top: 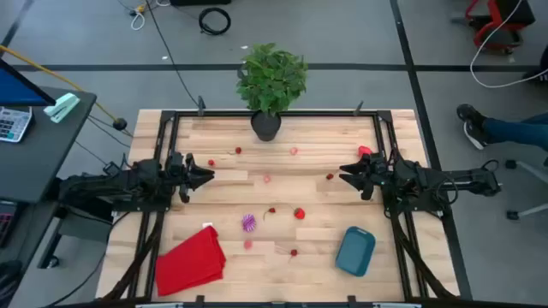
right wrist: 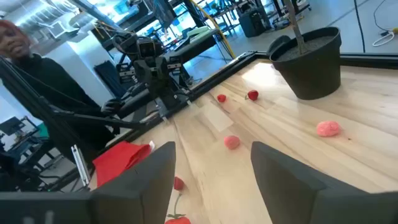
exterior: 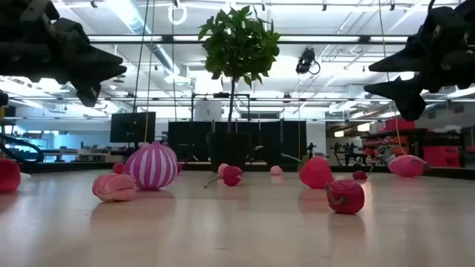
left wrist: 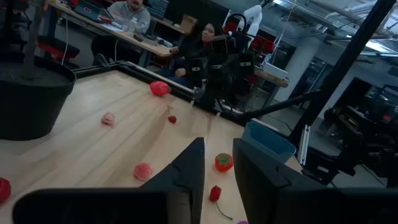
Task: Pick and placing Produce into tupperware
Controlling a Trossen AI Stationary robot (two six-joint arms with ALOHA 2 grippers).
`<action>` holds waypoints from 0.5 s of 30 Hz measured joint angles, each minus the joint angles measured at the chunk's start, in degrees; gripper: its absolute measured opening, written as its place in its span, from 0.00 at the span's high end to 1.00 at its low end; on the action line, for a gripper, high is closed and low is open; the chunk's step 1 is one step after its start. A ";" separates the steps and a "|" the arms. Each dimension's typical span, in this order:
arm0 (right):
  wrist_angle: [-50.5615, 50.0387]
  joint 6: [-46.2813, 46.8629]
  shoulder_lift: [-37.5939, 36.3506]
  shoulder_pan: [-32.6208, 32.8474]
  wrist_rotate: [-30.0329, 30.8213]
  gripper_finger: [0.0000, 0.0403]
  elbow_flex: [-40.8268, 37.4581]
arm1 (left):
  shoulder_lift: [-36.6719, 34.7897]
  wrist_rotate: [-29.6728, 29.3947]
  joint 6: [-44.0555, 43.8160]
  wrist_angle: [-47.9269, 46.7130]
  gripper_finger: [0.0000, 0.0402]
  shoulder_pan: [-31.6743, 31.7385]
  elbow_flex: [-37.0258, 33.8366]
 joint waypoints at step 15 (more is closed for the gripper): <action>0.00 0.00 -0.01 0.01 0.00 0.45 0.00 | -0.01 -0.01 -0.02 -0.02 0.77 0.00 0.00</action>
